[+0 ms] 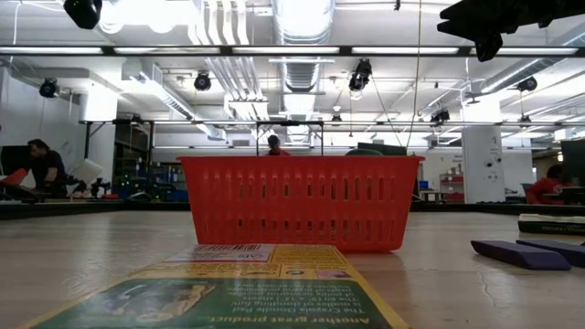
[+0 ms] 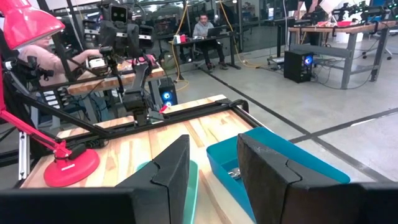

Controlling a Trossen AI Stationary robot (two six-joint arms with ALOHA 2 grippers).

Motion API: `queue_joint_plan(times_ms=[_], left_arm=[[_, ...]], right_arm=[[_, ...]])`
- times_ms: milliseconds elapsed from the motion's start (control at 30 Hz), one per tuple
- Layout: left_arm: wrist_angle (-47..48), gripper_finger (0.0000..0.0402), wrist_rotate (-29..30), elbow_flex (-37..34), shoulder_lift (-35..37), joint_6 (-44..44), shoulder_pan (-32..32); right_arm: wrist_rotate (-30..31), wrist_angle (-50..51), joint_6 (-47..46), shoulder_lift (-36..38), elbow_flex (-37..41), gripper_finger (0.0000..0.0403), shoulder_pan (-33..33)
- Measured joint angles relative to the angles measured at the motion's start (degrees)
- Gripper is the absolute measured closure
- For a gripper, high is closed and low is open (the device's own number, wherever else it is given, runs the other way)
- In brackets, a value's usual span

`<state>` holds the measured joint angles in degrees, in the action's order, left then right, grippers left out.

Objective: Pick & Place School Supplies
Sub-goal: Put the yellow crayon box in the green bin

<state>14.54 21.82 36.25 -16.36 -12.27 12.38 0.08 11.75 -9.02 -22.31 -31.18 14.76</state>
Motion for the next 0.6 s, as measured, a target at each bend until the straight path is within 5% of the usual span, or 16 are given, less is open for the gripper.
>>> queue_joint_plan(times_ms=[600], left_arm=[[1.5, 0.0268, 0.3, 0.0, 0.5, -7.9, 0.0]], right_arm=[[0.0, 0.0, 0.0, 0.0, 0.0, 0.0275, 0.0]])
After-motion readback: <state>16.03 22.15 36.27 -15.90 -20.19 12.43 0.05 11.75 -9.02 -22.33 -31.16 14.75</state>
